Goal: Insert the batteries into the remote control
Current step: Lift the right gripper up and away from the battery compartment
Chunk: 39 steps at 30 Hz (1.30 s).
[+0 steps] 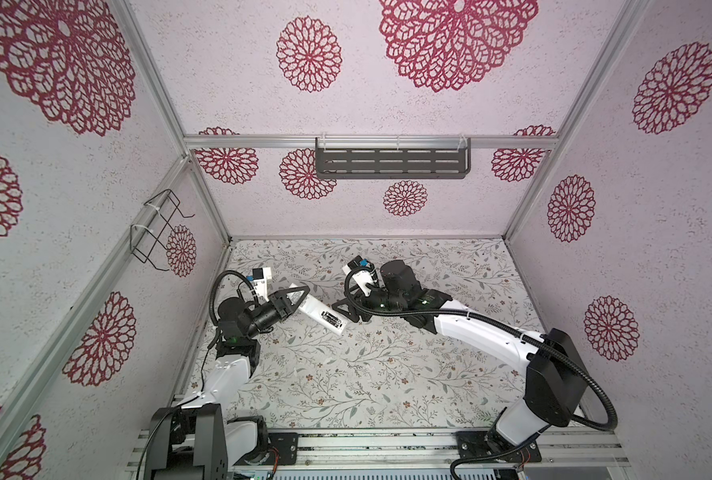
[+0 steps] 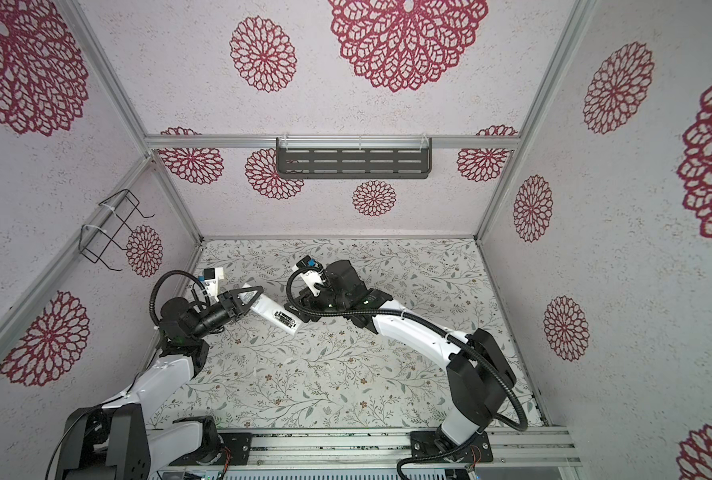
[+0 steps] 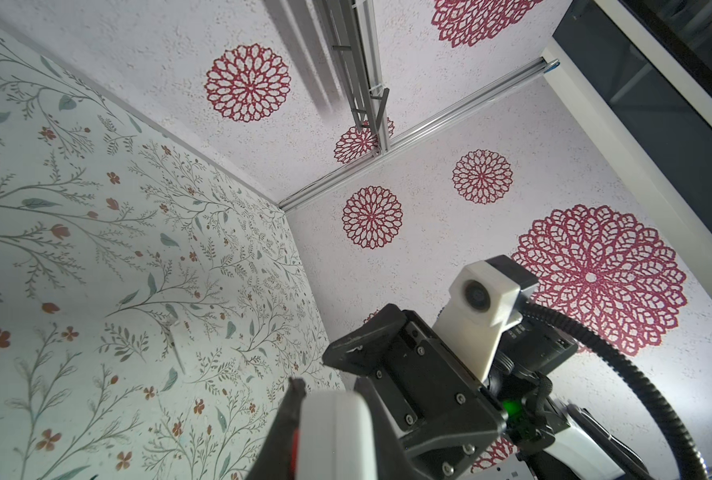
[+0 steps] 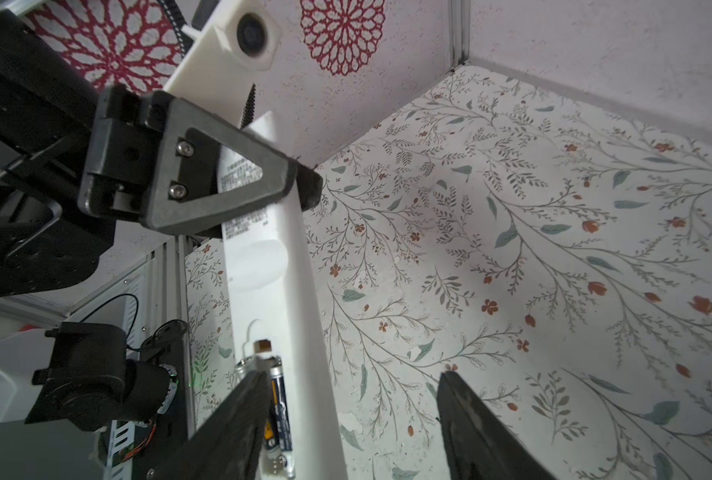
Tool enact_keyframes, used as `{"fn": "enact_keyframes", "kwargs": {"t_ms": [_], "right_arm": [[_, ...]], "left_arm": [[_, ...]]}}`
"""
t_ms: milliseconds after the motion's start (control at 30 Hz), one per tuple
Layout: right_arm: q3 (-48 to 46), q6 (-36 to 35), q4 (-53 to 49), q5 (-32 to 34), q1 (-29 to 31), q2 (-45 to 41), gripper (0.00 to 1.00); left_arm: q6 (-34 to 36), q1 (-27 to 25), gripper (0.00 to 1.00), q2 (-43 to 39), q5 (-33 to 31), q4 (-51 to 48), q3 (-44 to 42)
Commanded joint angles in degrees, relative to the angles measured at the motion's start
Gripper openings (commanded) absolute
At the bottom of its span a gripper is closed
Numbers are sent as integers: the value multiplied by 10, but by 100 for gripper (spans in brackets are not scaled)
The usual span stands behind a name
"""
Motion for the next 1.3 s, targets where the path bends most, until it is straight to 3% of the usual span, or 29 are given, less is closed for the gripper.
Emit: {"fn": "enact_keyframes", "kwargs": {"t_ms": [0, 167, 333, 567, 667, 700, 733, 800, 1267], "right_arm": [[36, 53, -6, -53, -10, 16, 69], [44, 111, 19, -83, -15, 35, 69], [41, 188, 41, -72, -19, 47, 69], [-10, 358, 88, 2, -30, 41, 72], [-17, 383, 89, 9, -28, 45, 77], [-23, 398, 108, 0, -28, 47, 94], [-31, 416, 126, -7, -28, 48, 99], [-48, 448, 177, -24, -25, 50, 99], [-55, 486, 205, -30, 10, 68, 99]], "left_arm": [[-14, -2, 0, 1, 11, 39, 5], [-13, -2, 0, -1, 8, 40, 3], [-5, -2, 0, -8, 0, 29, 2], [77, -1, 0, -58, -42, -100, 8], [124, -2, 0, -90, -72, -173, 14], [128, -2, 0, -93, -78, -179, 14], [128, -2, 0, -92, -79, -179, 13], [126, -2, 0, -90, -81, -177, 11], [97, -2, 0, -80, -130, -71, -26]]}}
